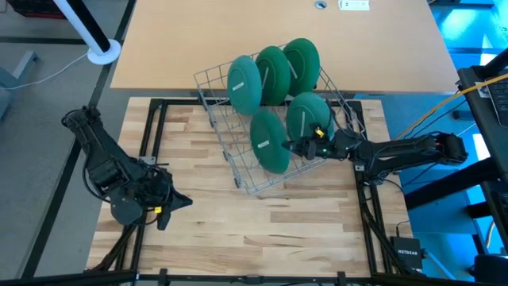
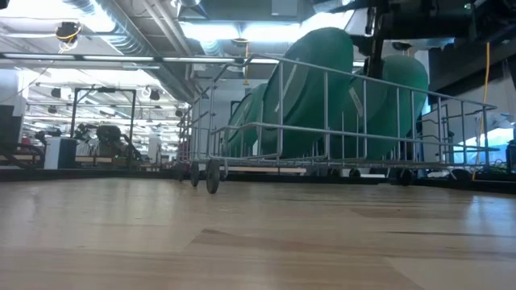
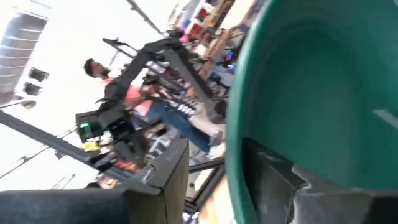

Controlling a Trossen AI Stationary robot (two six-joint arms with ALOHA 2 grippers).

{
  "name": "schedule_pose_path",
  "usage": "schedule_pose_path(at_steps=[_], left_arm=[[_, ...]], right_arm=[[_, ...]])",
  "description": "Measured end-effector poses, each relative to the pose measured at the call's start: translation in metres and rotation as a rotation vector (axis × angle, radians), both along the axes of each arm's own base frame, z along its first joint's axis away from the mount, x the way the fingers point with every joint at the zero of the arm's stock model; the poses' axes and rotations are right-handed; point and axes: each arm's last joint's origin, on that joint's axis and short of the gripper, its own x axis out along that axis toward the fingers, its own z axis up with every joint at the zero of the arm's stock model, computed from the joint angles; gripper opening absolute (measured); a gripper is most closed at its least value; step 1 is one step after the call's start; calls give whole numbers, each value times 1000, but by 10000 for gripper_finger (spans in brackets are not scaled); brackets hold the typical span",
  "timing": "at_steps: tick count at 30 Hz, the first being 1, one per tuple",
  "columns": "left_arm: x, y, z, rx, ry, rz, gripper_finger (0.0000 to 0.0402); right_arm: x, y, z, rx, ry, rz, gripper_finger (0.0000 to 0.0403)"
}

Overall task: Sort dishes
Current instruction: Put the green plate in the dish rack

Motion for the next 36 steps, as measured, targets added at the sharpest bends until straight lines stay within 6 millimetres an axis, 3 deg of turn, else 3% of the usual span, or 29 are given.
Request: schedule_pose_path(at_steps=[11,22,36], left_arm=[[0,0,0,0,0,0,4],[0,0,0,-1,-1,0,4],[0,0,0,0,0,0,4]], right_arm=[[-4,-4,-14,16,168,-50,134],[-8,-6,-13,19,176,-47,134],[-12,-14,30,17,249,-31,133]])
